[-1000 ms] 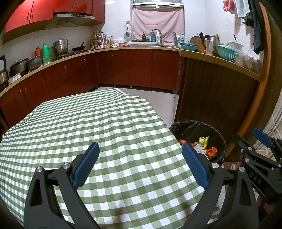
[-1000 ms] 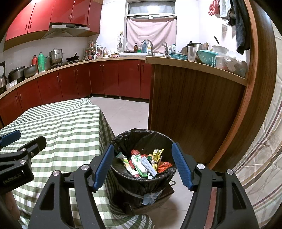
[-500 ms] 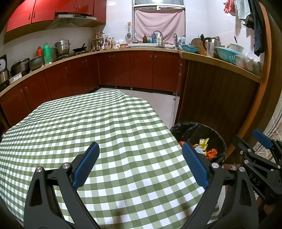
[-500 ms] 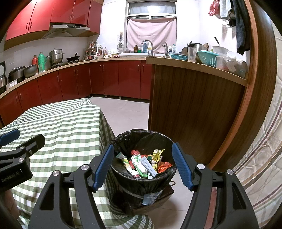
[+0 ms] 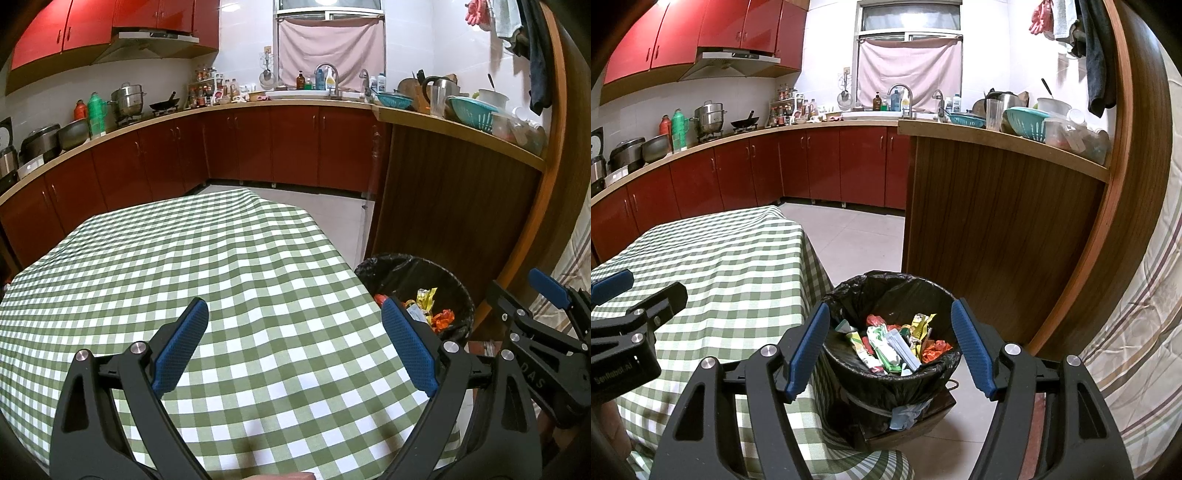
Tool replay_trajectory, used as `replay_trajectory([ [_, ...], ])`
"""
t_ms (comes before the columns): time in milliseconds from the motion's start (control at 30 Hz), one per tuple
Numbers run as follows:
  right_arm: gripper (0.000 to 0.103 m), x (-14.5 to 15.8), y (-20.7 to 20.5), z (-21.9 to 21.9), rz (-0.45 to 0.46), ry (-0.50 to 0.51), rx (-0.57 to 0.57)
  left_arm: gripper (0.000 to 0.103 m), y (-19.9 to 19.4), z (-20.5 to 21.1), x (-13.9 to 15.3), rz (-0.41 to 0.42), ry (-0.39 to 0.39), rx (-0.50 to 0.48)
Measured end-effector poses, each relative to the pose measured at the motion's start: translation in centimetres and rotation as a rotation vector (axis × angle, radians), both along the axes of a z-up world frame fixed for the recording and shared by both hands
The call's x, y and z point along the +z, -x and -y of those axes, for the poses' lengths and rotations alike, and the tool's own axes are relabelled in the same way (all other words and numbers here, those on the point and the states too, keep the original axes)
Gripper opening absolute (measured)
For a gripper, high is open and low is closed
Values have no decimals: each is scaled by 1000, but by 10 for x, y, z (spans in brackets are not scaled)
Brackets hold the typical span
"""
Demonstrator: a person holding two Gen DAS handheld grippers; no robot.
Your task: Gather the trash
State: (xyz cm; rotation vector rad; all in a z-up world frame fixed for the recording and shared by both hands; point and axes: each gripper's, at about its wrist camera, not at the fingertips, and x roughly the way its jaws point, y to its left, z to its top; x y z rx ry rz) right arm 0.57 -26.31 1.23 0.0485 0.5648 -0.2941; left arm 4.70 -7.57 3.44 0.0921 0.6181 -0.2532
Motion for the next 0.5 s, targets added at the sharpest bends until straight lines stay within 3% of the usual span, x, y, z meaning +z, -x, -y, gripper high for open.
replay_trajectory([
  [500, 67, 0, 1, -2, 1, 3, 4, 98, -1, 1, -3, -12, 3, 2],
])
